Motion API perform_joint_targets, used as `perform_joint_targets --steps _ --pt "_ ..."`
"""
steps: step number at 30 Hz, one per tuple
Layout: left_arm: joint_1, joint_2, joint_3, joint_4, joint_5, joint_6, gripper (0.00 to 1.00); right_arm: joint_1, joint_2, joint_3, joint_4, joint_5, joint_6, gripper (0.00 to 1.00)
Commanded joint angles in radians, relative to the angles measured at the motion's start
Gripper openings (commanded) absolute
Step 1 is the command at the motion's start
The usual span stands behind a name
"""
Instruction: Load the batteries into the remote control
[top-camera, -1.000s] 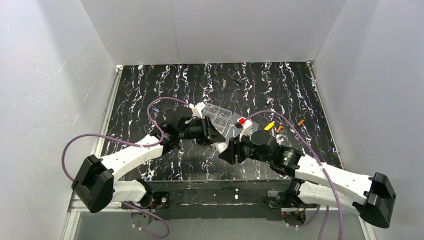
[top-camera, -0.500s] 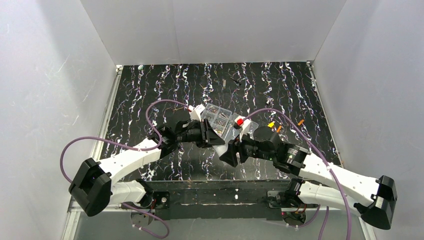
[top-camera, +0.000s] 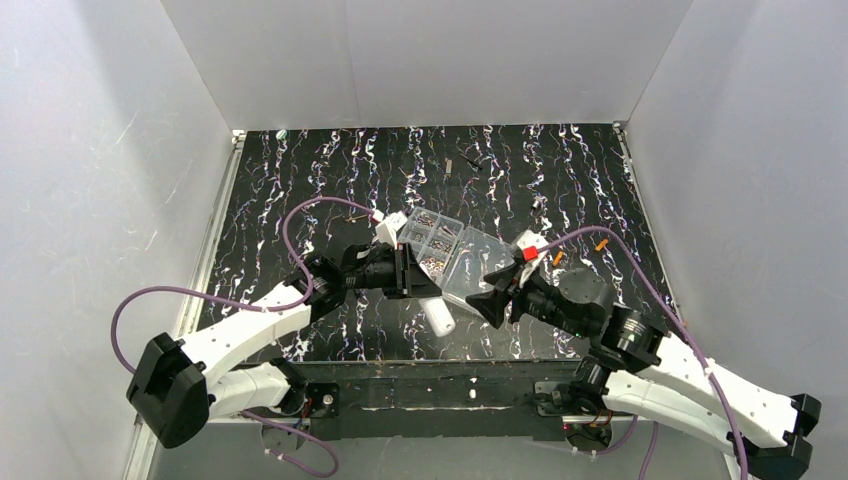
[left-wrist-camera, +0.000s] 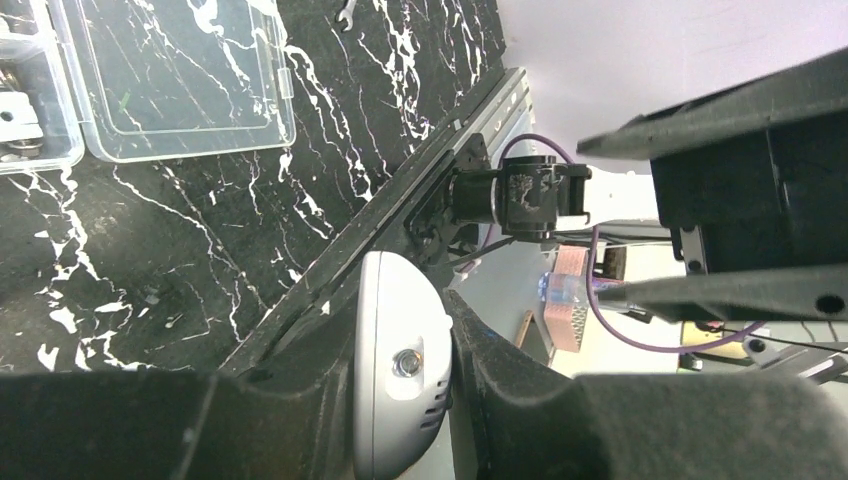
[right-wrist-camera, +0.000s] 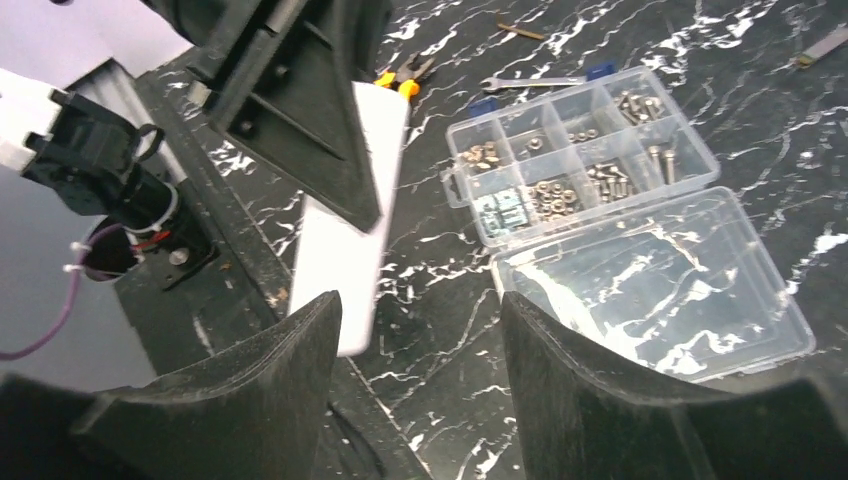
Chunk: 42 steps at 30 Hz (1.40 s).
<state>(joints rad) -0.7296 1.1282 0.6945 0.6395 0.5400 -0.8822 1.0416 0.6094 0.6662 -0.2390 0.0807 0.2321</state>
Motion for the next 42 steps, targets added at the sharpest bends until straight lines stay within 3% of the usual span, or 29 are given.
perform_joint_targets --steps 1,8,10,12,14,22,31,36,42 --pt "-0.004 -0.064 0.014 -0.078 0.035 0.106 0.00 0.000 -0.083 -0.086 0.121 0.070 -0.098 0.67" --pt "-0.004 -0.078 -0.002 -0.055 0.033 0.102 0.00 0.000 -0.140 -0.211 0.280 -0.072 -0.185 0.65" --pt "-0.005 -0.072 -0.009 -0.023 0.025 0.079 0.00 0.000 -0.124 -0.223 0.322 -0.115 -0.157 0.65" --pt "-0.005 -0.061 -0.006 -0.007 0.002 0.046 0.00 0.000 -0.085 -0.223 0.362 -0.095 -0.093 0.76" --pt "-0.004 -0.046 0.008 -0.036 -0.040 0.010 0.00 0.001 -0.033 -0.208 0.383 -0.054 -0.018 0.79" --pt "-0.004 0.003 0.030 -0.040 -0.087 -0.053 0.00 0.012 0.159 -0.186 0.497 -0.073 0.169 0.84" --pt "-0.004 0.006 0.024 -0.031 -0.097 -0.068 0.00 0.018 0.274 -0.168 0.537 -0.120 0.215 0.86" --pt "-0.004 0.006 0.020 -0.026 -0.097 -0.074 0.00 0.020 0.334 -0.166 0.576 -0.154 0.245 0.86" --pt "-0.004 0.002 0.017 -0.027 -0.107 -0.081 0.00 0.023 0.363 -0.162 0.588 -0.139 0.252 0.74"
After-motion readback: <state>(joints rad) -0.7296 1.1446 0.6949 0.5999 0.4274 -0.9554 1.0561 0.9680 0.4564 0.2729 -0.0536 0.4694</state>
